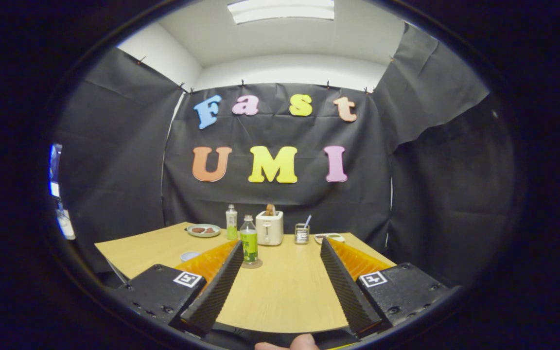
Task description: Take the bottle from table, then pour the juice into the cup, finally place the bottle on the coaster
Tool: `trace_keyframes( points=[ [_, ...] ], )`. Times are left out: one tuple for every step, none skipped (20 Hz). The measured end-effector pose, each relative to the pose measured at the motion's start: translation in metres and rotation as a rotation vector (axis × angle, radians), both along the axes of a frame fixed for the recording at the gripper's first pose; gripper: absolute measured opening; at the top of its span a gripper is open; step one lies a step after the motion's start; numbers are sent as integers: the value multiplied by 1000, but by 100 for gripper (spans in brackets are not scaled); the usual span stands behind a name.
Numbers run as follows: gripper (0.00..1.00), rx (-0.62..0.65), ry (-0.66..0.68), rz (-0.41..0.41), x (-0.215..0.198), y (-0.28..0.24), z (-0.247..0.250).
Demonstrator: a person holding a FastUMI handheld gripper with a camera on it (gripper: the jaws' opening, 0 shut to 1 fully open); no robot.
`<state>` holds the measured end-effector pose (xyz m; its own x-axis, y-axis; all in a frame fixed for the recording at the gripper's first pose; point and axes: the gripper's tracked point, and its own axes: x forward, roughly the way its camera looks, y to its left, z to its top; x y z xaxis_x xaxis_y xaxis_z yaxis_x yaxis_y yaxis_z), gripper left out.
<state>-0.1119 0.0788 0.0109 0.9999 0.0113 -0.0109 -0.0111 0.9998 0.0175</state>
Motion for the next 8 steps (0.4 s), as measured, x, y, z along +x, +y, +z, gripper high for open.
trace_keyframes(
  points=[
    [100,-12,-9,-1,1,1,1],
    [100,-16,-23,-3,0,2,4],
    [100,-12,-34,-3,0,3,5],
    [100,-5,-39,-3,1,3,5],
    [100,2,-31,1,3,3,2],
    [100,9,-19,4,6,4,-2],
    [100,14,-6,1,7,3,-6],
    [100,24,-5,0,8,1,-6]
  ],
)
